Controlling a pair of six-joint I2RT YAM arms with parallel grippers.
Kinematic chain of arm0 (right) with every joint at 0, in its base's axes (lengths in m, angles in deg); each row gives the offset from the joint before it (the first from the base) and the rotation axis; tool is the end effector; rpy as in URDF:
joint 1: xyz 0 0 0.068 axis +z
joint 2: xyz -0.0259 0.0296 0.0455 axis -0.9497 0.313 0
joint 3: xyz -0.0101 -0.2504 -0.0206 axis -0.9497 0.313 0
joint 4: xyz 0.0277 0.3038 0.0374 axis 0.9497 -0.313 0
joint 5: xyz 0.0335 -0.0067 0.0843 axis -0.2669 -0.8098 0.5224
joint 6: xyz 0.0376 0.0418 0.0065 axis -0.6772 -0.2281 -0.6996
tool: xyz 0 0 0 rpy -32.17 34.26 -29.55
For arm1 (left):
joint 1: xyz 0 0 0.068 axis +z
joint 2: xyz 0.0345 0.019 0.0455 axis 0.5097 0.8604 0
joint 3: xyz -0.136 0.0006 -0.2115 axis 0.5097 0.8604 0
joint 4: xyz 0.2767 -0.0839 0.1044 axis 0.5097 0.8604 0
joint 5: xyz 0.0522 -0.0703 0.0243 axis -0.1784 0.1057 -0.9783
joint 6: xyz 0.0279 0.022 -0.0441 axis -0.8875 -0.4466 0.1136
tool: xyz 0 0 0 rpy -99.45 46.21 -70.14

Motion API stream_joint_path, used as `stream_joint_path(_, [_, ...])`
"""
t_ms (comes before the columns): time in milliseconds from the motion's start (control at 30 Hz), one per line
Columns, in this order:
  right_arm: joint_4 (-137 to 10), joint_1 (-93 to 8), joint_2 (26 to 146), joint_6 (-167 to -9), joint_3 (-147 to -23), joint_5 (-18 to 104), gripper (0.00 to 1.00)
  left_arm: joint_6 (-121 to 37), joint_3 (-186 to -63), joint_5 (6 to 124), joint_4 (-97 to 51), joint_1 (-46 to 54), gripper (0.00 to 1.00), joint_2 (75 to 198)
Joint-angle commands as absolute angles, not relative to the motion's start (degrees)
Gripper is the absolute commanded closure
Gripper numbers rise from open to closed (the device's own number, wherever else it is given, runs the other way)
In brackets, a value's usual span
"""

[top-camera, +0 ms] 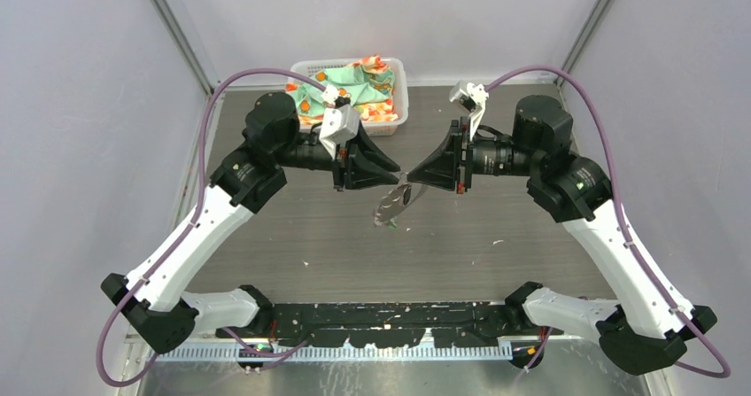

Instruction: Put the keys on the keyring

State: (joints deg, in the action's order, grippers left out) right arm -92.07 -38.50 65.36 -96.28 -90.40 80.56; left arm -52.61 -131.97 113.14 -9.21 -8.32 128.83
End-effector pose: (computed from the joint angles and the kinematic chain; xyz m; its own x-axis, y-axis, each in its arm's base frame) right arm 0.1976 0.1633 0.4686 -0.3760 -0.0268 -0.9262 -0.9079 0.2105 0.3624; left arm 0.2121 -0.2138 0.4578 -0.0095 -0.0028 -1.0000 0.9956 -0.0928 -0.0092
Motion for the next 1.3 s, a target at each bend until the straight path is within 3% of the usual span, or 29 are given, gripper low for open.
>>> stream_joint_path(0, [-108.34, -38.6, 67.44, -87.94, -99.38, 79.47, 0.99, -65.89, -138.42, 118.45, 8.91, -8.12, 0.67, 131.08])
stream_joint_path(100, [-115.18, -36.69, 69.91, -84.89, -103.35, 77.35, 0.99, -71.16, -142.38, 119.78, 16.98, -8.12, 0.58, 133.94])
stream_joint_path(233, [-123.44, -33.22, 74.2, -82.15, -109.31, 73.91, 0.99, -79.3, -148.69, 119.63, 26.06, -8.12, 0.56, 137.77])
stream_joint_path(500, [-128.3, -27.9, 79.98, -81.97, -114.41, 67.56, 0.99, -87.36, -154.89, 124.14, 39.97, -8.83, 0.67, 142.82])
stream_joint_path(733, [-128.8, -26.14, 81.66, -82.26, -115.78, 66.26, 0.99, -95.24, -156.64, 124.11, 51.23, -10.84, 0.7, 144.29])
stream_joint_path(1100, [-129.68, -24.73, 81.84, -82.1, -115.62, 65.66, 0.99, -91.6, -157.81, 120.02, 46.73, -11.02, 0.8, 145.02])
stream_joint_path(1267, [-129.77, -24.51, 81.63, -82.26, -114.85, 66.04, 0.99, -92.93, -158.65, 119.89, 49.32, -11.02, 0.8, 144.5])
